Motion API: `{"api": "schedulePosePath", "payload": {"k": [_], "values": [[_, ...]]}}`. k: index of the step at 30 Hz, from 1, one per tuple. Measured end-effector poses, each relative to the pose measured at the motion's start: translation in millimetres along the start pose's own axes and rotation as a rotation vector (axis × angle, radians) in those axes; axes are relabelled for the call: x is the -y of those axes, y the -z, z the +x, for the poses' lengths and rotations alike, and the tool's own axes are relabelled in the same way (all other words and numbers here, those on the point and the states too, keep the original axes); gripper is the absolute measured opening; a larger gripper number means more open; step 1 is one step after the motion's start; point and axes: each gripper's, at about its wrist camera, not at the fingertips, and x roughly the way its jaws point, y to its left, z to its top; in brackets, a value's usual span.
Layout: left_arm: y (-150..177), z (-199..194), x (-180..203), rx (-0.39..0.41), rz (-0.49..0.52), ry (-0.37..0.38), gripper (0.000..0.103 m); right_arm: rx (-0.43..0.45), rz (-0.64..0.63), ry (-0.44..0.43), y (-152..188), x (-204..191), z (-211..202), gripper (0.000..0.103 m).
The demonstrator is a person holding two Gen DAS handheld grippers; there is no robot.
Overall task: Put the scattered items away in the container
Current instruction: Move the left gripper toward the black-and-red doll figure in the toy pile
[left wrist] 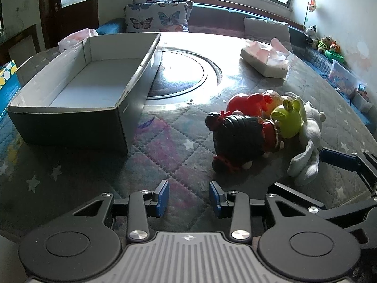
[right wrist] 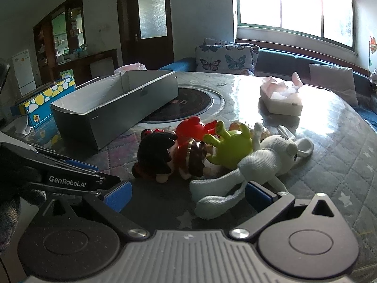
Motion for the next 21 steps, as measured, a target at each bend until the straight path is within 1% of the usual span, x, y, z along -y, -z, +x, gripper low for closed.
{"api": "schedulePosePath", "payload": {"k": [10, 21], "values": [[-10, -3, -11, 0.014, -0.027, 0.010, 0.040, 0.014, -0.016, -0.025, -6, -2, 3, 0.103], [-18, -10, -18, 0.030, -0.033, 0.026, 0.040, 0.031, -0.056, -0.056, -14, -12, 3, 0.103]]}}
